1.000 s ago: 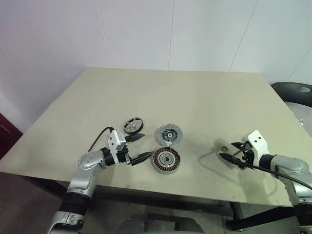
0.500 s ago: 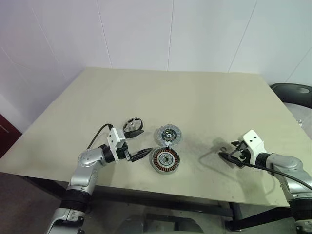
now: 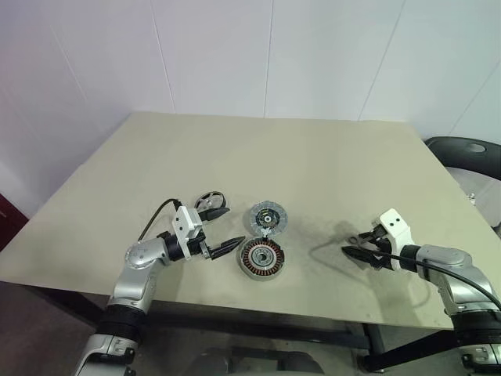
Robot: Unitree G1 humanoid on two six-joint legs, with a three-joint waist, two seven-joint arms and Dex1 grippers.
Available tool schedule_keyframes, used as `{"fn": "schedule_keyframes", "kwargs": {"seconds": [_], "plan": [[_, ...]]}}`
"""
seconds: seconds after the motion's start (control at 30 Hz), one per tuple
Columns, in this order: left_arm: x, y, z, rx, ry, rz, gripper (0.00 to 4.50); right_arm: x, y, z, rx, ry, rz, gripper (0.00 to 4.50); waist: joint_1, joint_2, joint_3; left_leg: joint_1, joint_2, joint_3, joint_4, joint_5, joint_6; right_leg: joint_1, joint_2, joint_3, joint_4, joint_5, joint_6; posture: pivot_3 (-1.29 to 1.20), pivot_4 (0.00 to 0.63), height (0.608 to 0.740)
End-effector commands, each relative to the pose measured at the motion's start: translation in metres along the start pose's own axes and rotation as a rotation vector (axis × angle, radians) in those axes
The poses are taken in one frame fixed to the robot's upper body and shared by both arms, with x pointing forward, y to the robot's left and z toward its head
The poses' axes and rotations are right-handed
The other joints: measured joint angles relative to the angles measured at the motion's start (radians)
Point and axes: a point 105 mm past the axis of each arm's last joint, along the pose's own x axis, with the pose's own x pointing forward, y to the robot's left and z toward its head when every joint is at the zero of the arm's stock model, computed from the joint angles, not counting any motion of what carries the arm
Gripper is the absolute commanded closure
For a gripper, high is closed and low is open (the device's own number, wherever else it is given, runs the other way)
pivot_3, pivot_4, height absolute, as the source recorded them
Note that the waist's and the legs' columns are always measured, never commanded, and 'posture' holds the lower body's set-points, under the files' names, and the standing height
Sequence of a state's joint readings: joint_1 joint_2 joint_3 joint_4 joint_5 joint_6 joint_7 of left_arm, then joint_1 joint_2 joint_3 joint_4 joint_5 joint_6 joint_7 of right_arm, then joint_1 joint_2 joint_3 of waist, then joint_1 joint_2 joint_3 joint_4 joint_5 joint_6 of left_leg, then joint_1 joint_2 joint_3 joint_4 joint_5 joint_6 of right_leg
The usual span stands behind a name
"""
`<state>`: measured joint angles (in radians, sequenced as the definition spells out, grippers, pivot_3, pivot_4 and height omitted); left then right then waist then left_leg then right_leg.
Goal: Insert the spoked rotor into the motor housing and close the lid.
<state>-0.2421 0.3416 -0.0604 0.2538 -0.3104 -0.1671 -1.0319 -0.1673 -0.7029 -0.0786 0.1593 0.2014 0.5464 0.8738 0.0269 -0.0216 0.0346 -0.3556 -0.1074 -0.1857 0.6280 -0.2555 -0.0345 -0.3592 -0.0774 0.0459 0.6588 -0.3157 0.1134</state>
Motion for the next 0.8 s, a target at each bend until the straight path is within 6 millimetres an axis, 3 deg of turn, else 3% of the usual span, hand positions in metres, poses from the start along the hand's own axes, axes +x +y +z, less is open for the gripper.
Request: {"fn": "schedule_keyframes", "kwargs": {"seconds": [0.03, 0.13, 0.17, 0.37, 0.53, 0.67, 0.8], "plan": [[0.002, 0.0, 0.006, 0.036, -0.022, -0.004, 0.0, 0.017, 0.03, -0.01, 0.011, 0.034, 0.123, 2.49, -0.007, 0.0, 0.0, 0.0, 0.0, 0.0, 0.0, 0.0, 0.0, 0.0, 0.0, 0.0, 0.0, 0.0, -0.001, 0.0, 0.0, 0.74], [0.003, -0.001, 0.005, 0.036, -0.021, -0.011, 0.0, 0.018, 0.034, -0.007, 0.008, 0.023, 0.141, 3.58, -0.016, 0.0, 0.0, 0.0, 0.0, 0.001, 0.001, 0.0, 0.0, 0.001, -0.001, 0.0, 0.0, -0.002, -0.001, 0.0, 0.0, 0.74], [0.004, -0.002, 0.005, 0.035, -0.021, -0.013, 0.0, 0.018, 0.035, -0.007, 0.009, 0.022, 0.144, 3.76, -0.016, 0.0, 0.0, 0.0, 0.0, 0.002, 0.001, 0.0, 0.0, 0.001, -0.001, 0.0, 0.0, -0.003, 0.0, 0.0, 0.0, 0.74], [0.003, -0.003, 0.001, 0.029, -0.01, -0.024, 0.0, 0.021, 0.036, -0.007, -0.015, 0.01, 0.129, 3.76, -0.017, 0.0, 0.0, 0.0, 0.001, 0.002, 0.0, 0.0, 0.0, 0.0, -0.001, 0.0, -0.002, -0.002, -0.002, 0.0, 0.0, 0.74], [0.001, -0.002, -0.002, 0.029, 0.0, -0.026, 0.0, 0.019, 0.049, 0.039, 0.036, -0.18, 0.202, 3.76, -0.021, 0.002, 0.001, 0.0, 0.002, 0.002, 0.0, 0.0, 0.0, -0.001, -0.001, 0.0, -0.002, -0.003, 0.0, 0.0, 0.0, 0.74], [-0.005, 0.0, -0.001, 0.021, 0.0, -0.028, 0.0, 0.012, 0.078, 0.081, -0.044, -0.276, 0.328, 3.76, -0.013, 0.011, 0.007, -0.006, 0.0, 0.003, 0.0, 0.0, 0.0, -0.007, -0.002, 0.0, -0.002, 0.002, -0.001, 0.0, 0.0, 0.74], [-0.014, 0.006, -0.001, 0.016, 0.002, -0.022, 0.0, 0.008, 0.113, 0.11, -0.14, -0.314, 0.46, 3.76, -0.011, 0.011, 0.007, -0.017, 0.0, 0.001, 0.001, 0.0, 0.0, -0.017, -0.002, -0.001, -0.002, 0.005, 0.003, 0.0, 0.0, 0.74]]}}
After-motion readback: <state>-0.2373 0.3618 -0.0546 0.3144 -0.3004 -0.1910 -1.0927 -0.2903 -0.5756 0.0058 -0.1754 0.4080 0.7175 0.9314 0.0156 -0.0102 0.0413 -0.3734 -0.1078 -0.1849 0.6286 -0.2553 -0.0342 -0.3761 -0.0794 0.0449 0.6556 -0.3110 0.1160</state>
